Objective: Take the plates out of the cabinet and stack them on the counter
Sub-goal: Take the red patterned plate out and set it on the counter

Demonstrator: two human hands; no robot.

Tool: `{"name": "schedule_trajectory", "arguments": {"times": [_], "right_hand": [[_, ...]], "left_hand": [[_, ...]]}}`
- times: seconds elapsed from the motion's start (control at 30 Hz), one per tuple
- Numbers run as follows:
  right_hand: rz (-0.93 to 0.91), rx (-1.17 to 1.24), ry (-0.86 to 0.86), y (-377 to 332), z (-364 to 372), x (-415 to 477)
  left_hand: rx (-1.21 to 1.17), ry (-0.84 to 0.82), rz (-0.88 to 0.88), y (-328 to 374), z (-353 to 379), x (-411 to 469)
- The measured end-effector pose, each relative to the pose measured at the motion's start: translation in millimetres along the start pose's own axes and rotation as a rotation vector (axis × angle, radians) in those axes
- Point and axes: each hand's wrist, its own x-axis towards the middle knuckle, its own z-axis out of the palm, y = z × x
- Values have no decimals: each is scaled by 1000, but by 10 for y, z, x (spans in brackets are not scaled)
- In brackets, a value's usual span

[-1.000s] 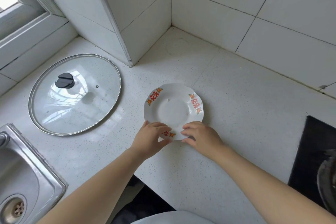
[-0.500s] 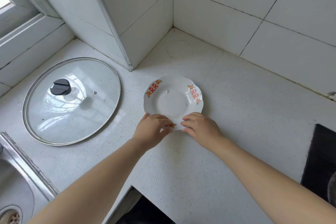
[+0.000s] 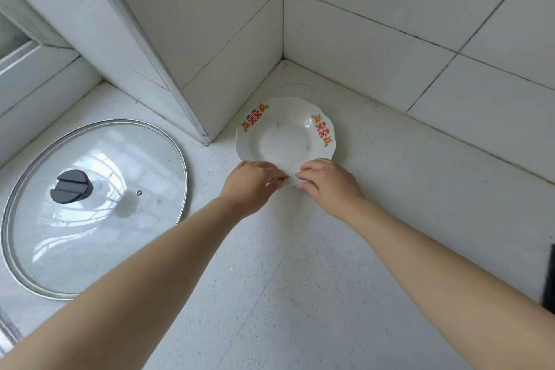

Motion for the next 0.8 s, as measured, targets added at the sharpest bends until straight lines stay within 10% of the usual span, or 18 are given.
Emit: {"name": "schedule_trajectory", "arguments": {"times": [0.8], "right_hand": [[44, -11, -27, 137, -294, 257]], "left_hand": [[195, -241, -52, 33, -405, 486]]}}
